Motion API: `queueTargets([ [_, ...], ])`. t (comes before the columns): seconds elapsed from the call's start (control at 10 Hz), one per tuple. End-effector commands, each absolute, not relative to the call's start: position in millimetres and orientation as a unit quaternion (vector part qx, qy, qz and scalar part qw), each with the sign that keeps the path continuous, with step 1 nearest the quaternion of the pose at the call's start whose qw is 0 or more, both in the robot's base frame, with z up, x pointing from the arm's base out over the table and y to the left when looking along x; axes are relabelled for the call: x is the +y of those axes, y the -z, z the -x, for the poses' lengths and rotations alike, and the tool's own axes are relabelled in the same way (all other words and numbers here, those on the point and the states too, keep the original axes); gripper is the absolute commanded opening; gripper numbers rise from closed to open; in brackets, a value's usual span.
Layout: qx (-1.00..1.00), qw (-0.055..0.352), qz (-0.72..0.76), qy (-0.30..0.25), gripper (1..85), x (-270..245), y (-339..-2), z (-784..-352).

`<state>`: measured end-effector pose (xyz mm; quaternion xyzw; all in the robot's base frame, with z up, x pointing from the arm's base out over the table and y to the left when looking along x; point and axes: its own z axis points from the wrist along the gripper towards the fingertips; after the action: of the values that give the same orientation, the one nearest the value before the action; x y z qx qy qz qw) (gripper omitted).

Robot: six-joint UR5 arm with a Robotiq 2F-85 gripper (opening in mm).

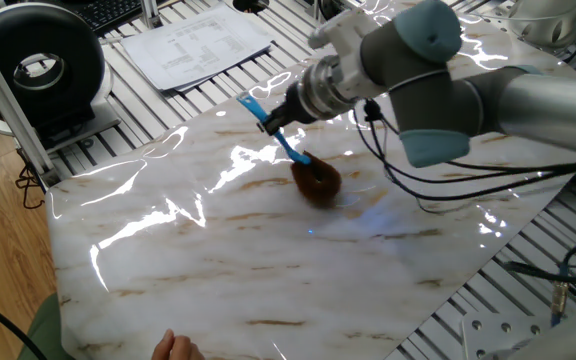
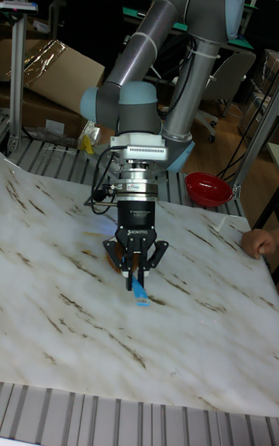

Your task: Scrub the table with a brush

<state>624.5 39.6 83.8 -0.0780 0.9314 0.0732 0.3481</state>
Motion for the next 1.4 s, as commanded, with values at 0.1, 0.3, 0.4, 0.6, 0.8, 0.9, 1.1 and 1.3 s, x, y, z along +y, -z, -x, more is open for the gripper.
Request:
queueTargets([
  [0.1, 0.917, 0.383, 0.080, -0.082, 1.0, 52, -91, -655],
  [0.3, 0.915, 0.384, 0.102, -0.071, 1.0, 38, -80, -651],
  [0.4, 0.913, 0.387, 0.111, -0.071, 1.0, 30, -74, -647],
  [0.6, 0.910, 0.391, 0.121, -0.067, 1.0, 17, -66, -635],
  [0.8, 0.914, 0.383, 0.118, -0.062, 1.0, 10, -64, -621],
  [0.9, 0.917, 0.378, 0.116, -0.057, 1.0, 6, -63, -613],
  [1.1, 0.919, 0.374, 0.110, -0.060, 1.0, 4, -62, -600],
  [1.3, 0.926, 0.359, 0.078, -0.086, 1.0, 15, -55, -584],
])
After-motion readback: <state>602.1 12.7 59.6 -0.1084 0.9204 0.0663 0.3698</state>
